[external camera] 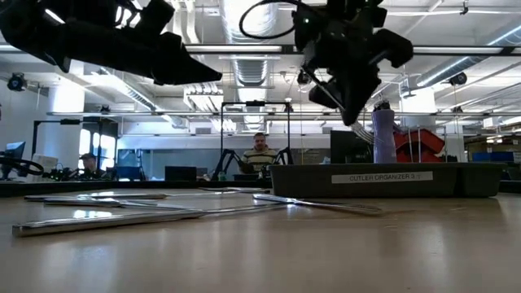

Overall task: Sort silverware
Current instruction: Put the silver fork into the gray silverware tray

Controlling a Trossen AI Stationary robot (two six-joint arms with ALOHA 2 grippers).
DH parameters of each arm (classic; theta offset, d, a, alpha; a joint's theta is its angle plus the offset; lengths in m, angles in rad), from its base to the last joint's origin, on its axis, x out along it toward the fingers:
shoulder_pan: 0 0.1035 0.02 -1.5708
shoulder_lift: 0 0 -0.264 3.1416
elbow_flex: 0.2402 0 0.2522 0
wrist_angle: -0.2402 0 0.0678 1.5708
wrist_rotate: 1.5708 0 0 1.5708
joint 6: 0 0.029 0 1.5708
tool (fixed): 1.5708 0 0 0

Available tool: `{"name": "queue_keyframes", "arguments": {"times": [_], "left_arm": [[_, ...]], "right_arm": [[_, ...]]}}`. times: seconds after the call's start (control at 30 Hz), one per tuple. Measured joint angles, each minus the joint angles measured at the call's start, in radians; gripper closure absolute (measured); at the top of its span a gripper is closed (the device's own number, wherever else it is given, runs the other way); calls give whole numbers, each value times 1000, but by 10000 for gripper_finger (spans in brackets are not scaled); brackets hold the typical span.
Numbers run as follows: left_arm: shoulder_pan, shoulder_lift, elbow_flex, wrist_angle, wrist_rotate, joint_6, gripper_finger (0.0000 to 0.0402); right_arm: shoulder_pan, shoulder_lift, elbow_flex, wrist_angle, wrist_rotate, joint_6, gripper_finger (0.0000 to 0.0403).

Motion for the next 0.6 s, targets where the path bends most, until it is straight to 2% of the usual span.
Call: {"name": "queue_keyframes", "arguments": {"times": [0.1, 0.23, 0.37, 0.6], "left_arm": [[0, 0, 0, 0, 1, -1, 257], [0, 0, 0, -1, 0, 4, 265], [0, 0, 0, -2, 1, 6, 272], [0, 0, 0, -9, 1, 6, 281]], "right_arm": [[22, 39, 0, -58, 28, -31, 403], [46, 83, -1, -103, 126, -77, 403], [52, 131, -1, -115, 138, -94, 403], [59, 172, -1, -104, 147, -17, 403]]}}
